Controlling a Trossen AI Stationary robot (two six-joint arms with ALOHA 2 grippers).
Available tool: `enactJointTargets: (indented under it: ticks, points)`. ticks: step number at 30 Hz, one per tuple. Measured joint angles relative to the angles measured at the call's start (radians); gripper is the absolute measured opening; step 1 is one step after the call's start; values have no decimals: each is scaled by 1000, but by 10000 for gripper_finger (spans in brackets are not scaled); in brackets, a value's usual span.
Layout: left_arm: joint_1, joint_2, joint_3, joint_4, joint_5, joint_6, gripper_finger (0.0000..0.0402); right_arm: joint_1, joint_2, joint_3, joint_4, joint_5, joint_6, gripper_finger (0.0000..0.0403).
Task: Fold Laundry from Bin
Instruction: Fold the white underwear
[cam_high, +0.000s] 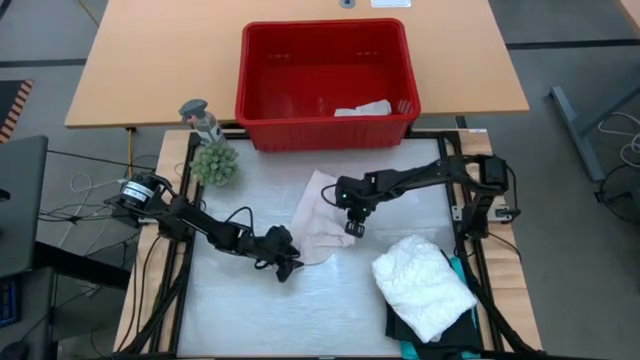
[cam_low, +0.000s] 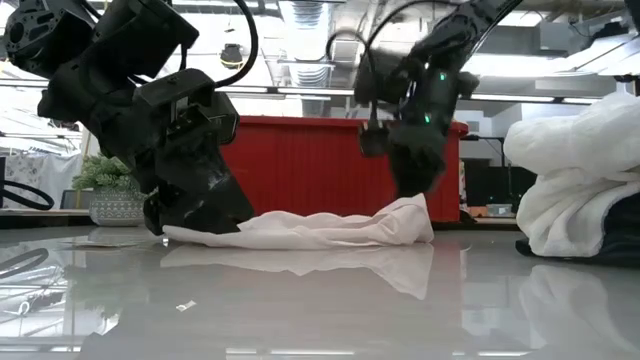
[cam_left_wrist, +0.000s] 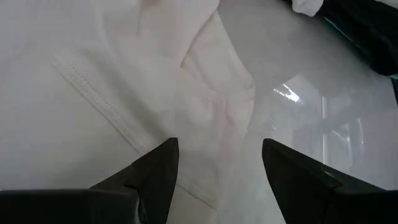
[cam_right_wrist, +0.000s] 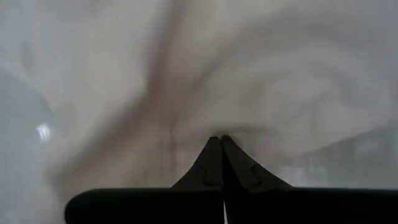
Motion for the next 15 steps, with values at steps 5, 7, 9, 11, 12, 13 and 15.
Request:
enactJointTargets:
  ticks: [5,7,9,11,12,13,15]
  points:
    - [0,-4,3,-40,107,3,226,-18,43,2,-5,-18,-3,17]
    - [-1,-8,3,-74,183,3,226,-34,41,1,-16,-13,6,28]
    - [-3,-17,3,-102,247,15,226,-56,30,0,-36,3,15,36]
    - [-4,-22,-3,-108,289,32,226,-82,24,-1,-49,10,19,37]
    - [-4,-28,-4,-119,301,37,226,-94,19,-1,-58,7,20,36]
    - [-4,-32,-5,-129,309,41,226,-104,18,-1,-63,0,21,33]
    - [-4,-43,-6,-143,322,56,226,-119,16,-1,-66,-20,15,28]
